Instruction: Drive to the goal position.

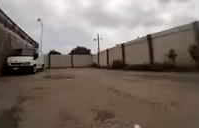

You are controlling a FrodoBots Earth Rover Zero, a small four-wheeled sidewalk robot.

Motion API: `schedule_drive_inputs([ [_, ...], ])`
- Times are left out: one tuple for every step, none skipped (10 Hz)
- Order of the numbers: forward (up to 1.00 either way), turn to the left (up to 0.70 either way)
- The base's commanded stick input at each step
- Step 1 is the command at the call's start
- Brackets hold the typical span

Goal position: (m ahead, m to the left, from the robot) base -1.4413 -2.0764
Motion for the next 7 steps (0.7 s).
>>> schedule_drive_inputs([
  [1.0, 0.03],
  [1.0, 0.27],
  [1.0, 0.27],
  [1.0, 0.27],
  [1.0, 0.27],
  [1.0, 0.27],
  [1.0, 0.27],
])
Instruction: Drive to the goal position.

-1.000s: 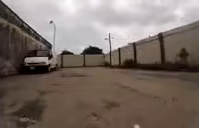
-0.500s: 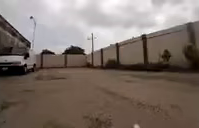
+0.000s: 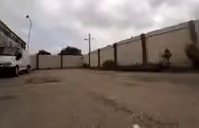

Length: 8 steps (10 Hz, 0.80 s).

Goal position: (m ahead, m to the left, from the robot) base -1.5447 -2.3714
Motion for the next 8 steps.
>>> schedule_drive_inputs([
  [1.0, 0.27],
  [1.0, 0.27],
  [1.0, 0.27],
  [1.0, 0.27],
  [1.0, 0.27],
  [1.0, 0.27],
  [1.0, 0.27],
  [1.0, 0.27],
])
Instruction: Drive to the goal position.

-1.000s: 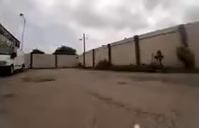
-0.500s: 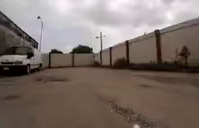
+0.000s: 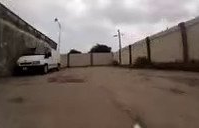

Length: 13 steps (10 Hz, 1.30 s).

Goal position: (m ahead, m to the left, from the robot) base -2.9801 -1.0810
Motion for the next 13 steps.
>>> schedule_drive_inputs([
  [1.0, 0.27],
  [1.0, 0.27],
  [1.0, 0.27],
  [1.0, 0.27],
  [1.0, 0.27],
  [1.0, 0.27],
  [1.0, 0.27],
  [1.0, 0.27],
  [1.0, 0.27],
  [1.0, 0.27],
  [1.0, 0.27],
  [1.0, 0.27],
  [1.0, 0.27],
])
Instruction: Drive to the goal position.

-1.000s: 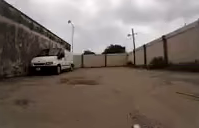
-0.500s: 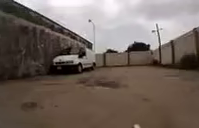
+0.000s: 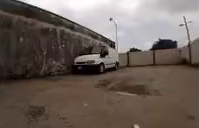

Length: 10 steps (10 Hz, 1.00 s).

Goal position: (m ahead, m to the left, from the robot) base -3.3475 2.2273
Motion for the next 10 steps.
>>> schedule_drive_inputs([
  [1.0, 0.27],
  [1.0, 0.27],
  [1.0, 0.27],
  [1.0, 0.27],
  [1.0, 0.27],
  [1.0, 0.27],
  [1.0, 0.27],
  [1.0, 0.27],
  [1.0, 0.27],
  [1.0, 0.27],
])
